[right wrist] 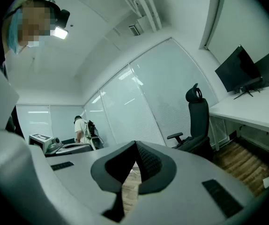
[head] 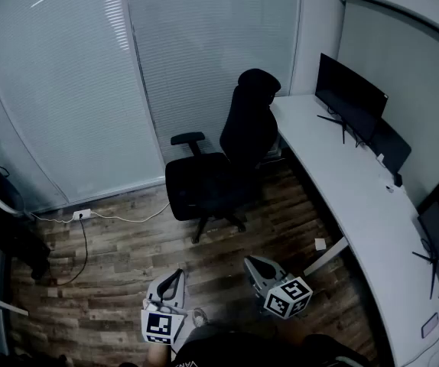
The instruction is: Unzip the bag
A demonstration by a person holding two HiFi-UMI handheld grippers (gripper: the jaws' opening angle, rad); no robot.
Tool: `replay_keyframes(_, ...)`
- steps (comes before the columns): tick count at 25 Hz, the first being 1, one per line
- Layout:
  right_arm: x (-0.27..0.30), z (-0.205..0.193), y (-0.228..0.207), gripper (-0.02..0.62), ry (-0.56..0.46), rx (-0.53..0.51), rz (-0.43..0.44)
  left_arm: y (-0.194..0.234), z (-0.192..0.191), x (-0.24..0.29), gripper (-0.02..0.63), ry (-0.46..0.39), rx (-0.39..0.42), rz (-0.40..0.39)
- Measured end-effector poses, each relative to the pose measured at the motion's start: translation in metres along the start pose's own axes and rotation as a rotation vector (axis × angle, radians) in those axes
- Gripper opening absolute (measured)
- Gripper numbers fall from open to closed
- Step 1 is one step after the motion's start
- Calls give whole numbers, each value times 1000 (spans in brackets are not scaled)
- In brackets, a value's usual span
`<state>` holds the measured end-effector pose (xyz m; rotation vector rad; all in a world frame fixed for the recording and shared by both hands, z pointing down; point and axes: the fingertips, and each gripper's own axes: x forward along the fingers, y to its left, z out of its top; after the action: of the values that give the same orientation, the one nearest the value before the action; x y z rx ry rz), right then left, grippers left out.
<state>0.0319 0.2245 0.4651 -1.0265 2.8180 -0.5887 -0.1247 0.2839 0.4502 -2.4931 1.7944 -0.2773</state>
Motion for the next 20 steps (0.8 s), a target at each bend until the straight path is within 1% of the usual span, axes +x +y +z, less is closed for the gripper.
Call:
replay_keyframes(4,9,-1,-1,46,-22,48,41,1,-1,9,20,-26,-10,-33)
replay_keyframes(7,22,-6,-5,48,-21,90,53,11,-11,22,21,-9,-12,-50)
replay_keyframes(11,45,-9,-18,48,-8,100,20,33,-27,49,23,6,-50,-80)
replay_keyframes(14,66,-7,-32,48,-8,86,-24,50,-40,75,31,29,-53,-116)
replay_keyframes(16,83,-7,-42,48,0,75,-51,62,-46,94,58,38,-57,-146)
replay_keyframes(18,101,-8,-54,48,8,72,-81,74,-51,115,110,47,-61,-177)
replay_keyframes(20,120,-11,-66,54,20,78,-112,86,-58,134,138,68,-55,-213)
